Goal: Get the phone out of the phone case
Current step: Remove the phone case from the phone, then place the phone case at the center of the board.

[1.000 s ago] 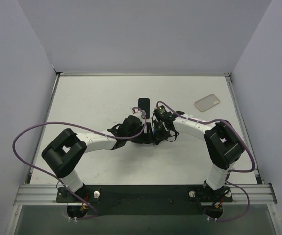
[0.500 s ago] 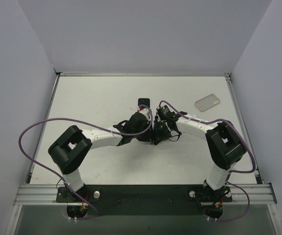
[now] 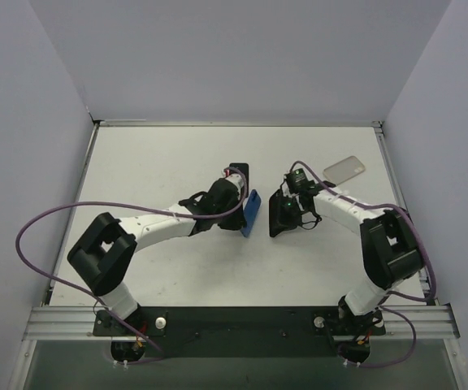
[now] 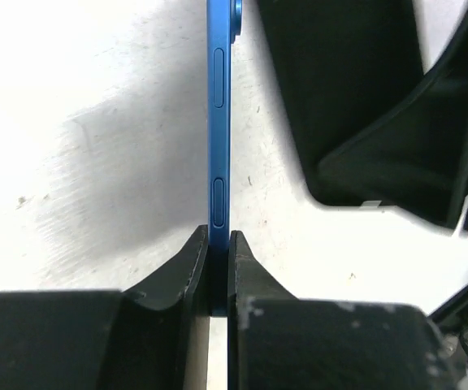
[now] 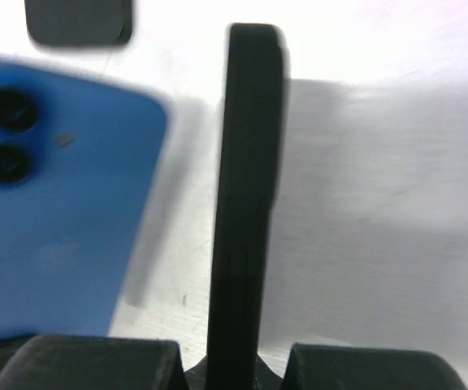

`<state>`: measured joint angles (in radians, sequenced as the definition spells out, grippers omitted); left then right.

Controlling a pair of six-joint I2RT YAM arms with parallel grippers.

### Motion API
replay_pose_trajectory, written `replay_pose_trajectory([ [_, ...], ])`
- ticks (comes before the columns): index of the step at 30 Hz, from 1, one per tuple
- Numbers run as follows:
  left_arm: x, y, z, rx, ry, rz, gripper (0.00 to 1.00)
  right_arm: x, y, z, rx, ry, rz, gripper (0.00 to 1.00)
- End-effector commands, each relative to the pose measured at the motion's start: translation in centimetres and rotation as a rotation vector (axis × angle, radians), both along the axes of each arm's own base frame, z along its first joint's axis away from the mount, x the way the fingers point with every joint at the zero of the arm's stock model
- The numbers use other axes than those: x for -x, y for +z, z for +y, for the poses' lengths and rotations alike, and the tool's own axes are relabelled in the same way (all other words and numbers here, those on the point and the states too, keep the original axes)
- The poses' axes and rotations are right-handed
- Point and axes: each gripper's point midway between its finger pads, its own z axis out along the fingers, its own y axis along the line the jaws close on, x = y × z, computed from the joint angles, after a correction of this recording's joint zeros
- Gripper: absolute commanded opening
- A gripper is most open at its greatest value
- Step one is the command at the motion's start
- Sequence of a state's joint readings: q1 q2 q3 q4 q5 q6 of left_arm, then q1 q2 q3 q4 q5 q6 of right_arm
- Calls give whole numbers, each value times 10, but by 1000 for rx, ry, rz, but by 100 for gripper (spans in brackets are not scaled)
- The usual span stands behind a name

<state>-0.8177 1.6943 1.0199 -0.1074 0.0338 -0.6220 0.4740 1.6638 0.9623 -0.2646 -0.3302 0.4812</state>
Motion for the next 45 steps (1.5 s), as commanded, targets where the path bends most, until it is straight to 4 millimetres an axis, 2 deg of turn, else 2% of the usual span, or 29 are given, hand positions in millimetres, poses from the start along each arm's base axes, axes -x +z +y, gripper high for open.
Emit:
replay_pose_trajectory([
  [1, -14, 67, 3, 113, -20, -62, 0, -19, 37, -32, -24, -141, -68, 0],
  [2, -13, 72, 4, 135, -37, -52, 0, -29, 47, -44, -34, -186, -99, 0],
  [4, -18, 80, 9, 178, -52, -27, 0, -37, 53, -58, -40, -239, -119, 0],
  [5, -21, 84, 13, 192, -46, -26, 0, -43, 60, -66, -52, -273, -139, 0],
  [6, -28, 87, 21, 215, -37, -17, 0, -54, 64, -83, -67, -340, -161, 0],
  [8, -39, 96, 33, 254, -13, -27, 0, -64, 72, -98, -133, -463, -175, 0],
  [9, -40, 98, 36, 278, -16, -20, 0, -84, 80, -121, -177, -563, -236, 0],
  [10, -56, 100, 54, 295, 34, -25, 0, -92, 86, -122, -246, -629, -244, 0],
  [11, -62, 103, 58, 322, 44, -28, 0, -101, 91, -131, -304, -673, -263, 0],
  [12, -66, 107, 63, 356, 39, -21, 0, -116, 97, -142, -339, -708, -329, 0],
  [13, -78, 109, 77, 379, 73, -27, 0, -125, 100, -159, -346, -762, -351, 0],
  [14, -85, 105, 82, 405, 95, -15, 0, -133, 95, -170, -337, -817, -347, 0],
  [16, -97, 107, 88, 454, 99, -17, 0, -152, 102, -194, -332, -879, -396, 0],
  [17, -111, 100, 99, 475, 137, -8, 0, -158, 91, -202, -328, -923, -372, 0],
  [19, -123, 92, 105, 513, 147, 6, 0, -173, 92, -224, -332, -986, -389, 0],
  [20, -129, 88, 113, 533, 178, 22, 0, -177, 78, -231, -327, -1011, -359, 0],
  [22, -134, 75, 117, 554, 199, 55, 0, -185, 73, -242, -329, -1045, -354, 0],
  [24, -141, 72, 121, 577, 216, 56, 0, -187, 58, -254, -315, -1073, -325, 2],
  [27, -149, 63, 122, 580, 228, 69, 0, -182, 43, -261, -300, -1101, -284, 29],
  [28, -153, 63, 123, 580, 231, 64, 0, -180, 39, -263, -289, -1109, -268, 45],
  [30, -157, 58, 122, 578, 236, 69, 0, -168, 28, -261, -261, -1118, -215, 55],
  [31, -160, 57, 125, 577, 244, 69, 0, -164, 25, -261, -247, -1121, -206, 74],
  [37, -168, 43, 131, 568, 265, 80, 0, -134, 18, -257, -205, -1135, -168, 79],
  [45, -175, 31, 130, 577, 283, 93, 0, -108, 33, -251, -163, -1118, -210, 80],
])
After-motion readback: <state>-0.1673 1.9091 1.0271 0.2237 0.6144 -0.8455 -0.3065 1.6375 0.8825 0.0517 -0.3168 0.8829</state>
